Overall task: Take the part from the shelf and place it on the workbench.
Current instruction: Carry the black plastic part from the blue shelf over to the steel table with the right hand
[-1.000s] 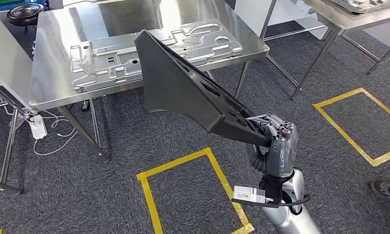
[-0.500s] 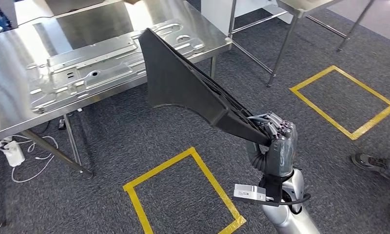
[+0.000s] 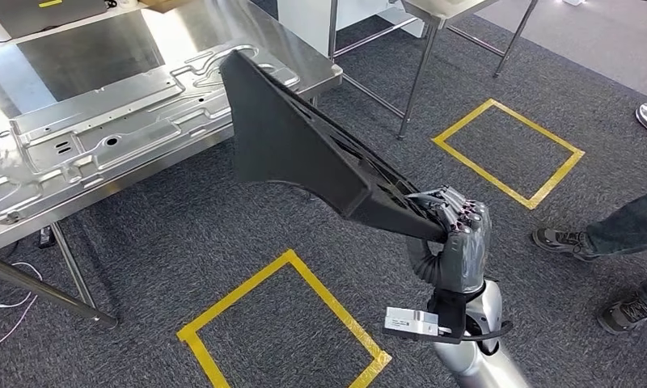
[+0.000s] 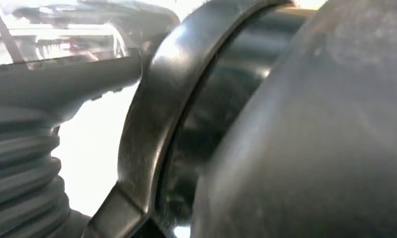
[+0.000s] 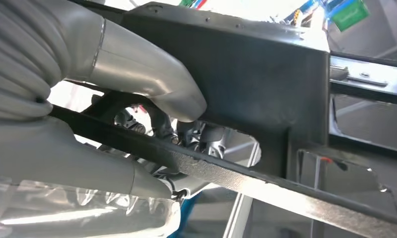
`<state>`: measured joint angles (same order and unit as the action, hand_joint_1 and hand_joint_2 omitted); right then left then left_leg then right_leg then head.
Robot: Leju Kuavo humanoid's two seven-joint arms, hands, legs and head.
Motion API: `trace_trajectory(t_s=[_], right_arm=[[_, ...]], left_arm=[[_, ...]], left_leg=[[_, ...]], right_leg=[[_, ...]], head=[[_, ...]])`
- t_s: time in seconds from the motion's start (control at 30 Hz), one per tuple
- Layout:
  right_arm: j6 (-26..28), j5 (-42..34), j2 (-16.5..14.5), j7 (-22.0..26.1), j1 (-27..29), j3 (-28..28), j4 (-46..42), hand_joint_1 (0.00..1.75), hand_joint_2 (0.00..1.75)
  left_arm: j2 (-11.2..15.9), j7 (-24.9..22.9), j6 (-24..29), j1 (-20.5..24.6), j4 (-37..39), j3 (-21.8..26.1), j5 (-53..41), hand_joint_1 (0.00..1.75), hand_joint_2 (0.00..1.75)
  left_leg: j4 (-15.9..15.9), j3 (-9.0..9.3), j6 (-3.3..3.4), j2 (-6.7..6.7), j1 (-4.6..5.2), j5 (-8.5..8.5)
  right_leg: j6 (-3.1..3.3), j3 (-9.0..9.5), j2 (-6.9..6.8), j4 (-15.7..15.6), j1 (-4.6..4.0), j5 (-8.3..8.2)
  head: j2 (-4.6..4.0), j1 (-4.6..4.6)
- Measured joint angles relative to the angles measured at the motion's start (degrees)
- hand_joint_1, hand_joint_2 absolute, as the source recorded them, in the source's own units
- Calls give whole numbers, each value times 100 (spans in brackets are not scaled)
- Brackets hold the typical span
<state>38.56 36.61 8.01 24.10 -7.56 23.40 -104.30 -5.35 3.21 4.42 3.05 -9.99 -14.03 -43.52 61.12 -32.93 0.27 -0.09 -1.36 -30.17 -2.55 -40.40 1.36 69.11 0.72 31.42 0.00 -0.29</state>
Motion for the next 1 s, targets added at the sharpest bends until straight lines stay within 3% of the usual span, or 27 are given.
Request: trace_trajectory(t_s=[0.07, 0.1, 0.17, 0.23, 0.3, 0.37, 0.43, 0.47, 0.5, 0.57, 0.6, 0.63, 0.7, 0.77, 0.8, 0.9, 0.97, 1.0], right_arm=[[0, -1, -1, 0, 8, 1, 1, 175, 175], [0, -1, -1, -1, 14, 1, 2, 175, 175], [0, -1, -1, 0, 17, 1, 1, 175, 175], [0, -1, -1, 0, 8, 1, 2, 175, 175], [0, -3, 0, -2, 0, 1, 4, 175, 175], [0, -8, 2, -4, 4, -2, 4, 175, 175], [0, -10, 2, -4, 0, -3, 3, 175, 175], [0, -9, 1, -3, -4, -2, 2, 175, 175], [0, -9, 1, -3, -7, -1, 3, 175, 175], [-1, -10, -1, -5, 1, 0, 6, 175, 175], [-1, -10, -1, -6, 10, 1, 8, 175, 175], [-1, -11, -1, -7, 18, 1, 10, 175, 175], [-2, -11, -1, -7, 25, 1, 11, 175, 175], [-3, -11, -1, -7, 24, 0, 13, 175, 175], [-3, -11, -1, -8, 25, 1, 13, 175, 175], [-10, 13, 2, -13, 36, 1, 13, 175, 175], [-19, 48, 3, -26, 31, -2, 14, 175, 175], [-25, 64, 4, -35, 30, -3, 15, 175, 175]], left_arm=[[1, -4, 1, -10, 1, 0, -4, 0, 175], [1, -8, 2, -13, 2, 0, -5, 0, 175], [1, -12, 2, -22, 3, 0, -8, 0, 175], [5, -13, 2, -38, 8, 1, -10, 0, 175], [10, -13, 2, -50, 11, 2, -12, 0, 175], [11, -12, 2, -56, 9, 2, -15, 0, 175], [13, -5, 2, -42, 6, 2, -19, 0, 175], [13, -1, 2, -26, 5, 1, -21, 0, 175], [12, 4, 2, -10, 4, 1, -22, 0, 175], [10, 5, 2, 0, 4, 0, -21, 0, 175], [9, 5, 2, -1, 4, 0, -20, 0, 175], [9, 5, 2, 0, 4, 0, -19, 0, 175], [9, 3, 2, 4, 5, 0, -19, 0, 175], [5, -1, 2, 6, 6, 0, -20, 0, 175], [3, -2, 2, 6, 7, 1, -20, 0, 175], [-7, 4, 2, 14, 2, 2, -26, 0, 175], [-15, 7, 2, 16, -2, 2, -33, 0, 175], [-16, 7, 2, 11, -2, 2, -36, 0, 175]], left_leg=[[1, 44, 13, 134, 1, -53], [2, 79, 9, 194, 0, -87], [0, 195, -14, 305, -2, -178], [-18, 304, -68, 396, 28, -270], [-69, 363, -121, 483, 91, -321], [-131, 444, -171, 567, 124, -367], [27, 438, -210, 399, 118, -494], [299, 316, -217, 247, 111, -619], [693, 101, -216, 103, 113, -761], [1480, -412, -215, 7, 119, -951], [1646, -584, -214, 1, 121, -894], [1582, -648, -212, -1, 117, -721], [883, -492, -211, -100, 88, -157], [256, -291, -213, -276, 58, 176], [132, -252, -202, -332, 59, 209], [98, -222, -105, -253, 76, 185], [63, -164, -32, -187, 51, 166], [52, -138, -5, -153, 46, 147]], right_leg=[[-4, -401, -54, 617, 5, 134], [-3, -471, -65, 662, 7, 52], [7, -264, -140, 106, 4, -386], [41, 41, -383, -562, -57, -669], [98, 129, -533, -772, -115, -646], [156, 152, -431, -807, -90, -613], [220, 230, -303, -834, -43, -570], [254, 278, -246, -844, -22, -547], [288, 314, -193, -846, -26, -520], [328, 380, -59, -844, -37, -470], [333, 417, 16, -843, -41, -444], [326, 460, 95, -842, -40, -416], [286, 555, 243, -837, -26, -349], [225, 601, 366, -820, -24, -290], [196, 600, 410, -819, -22, -275], [113, 599, 443, -834, -10, -252], [72, 478, 253, -582, -25, -131], [61, 314, 125, -283, -29, -15]], head=[[0, 87], [0, 122], [0, 178], [0, 213], [0, 209], [0, 170], [0, 98], [0, 52], [0, 6], [0, -55], [0, -69], [0, -81], [0, -110], [0, -144], [0, -148], [0, -136], [0, -81], [0, -36]])
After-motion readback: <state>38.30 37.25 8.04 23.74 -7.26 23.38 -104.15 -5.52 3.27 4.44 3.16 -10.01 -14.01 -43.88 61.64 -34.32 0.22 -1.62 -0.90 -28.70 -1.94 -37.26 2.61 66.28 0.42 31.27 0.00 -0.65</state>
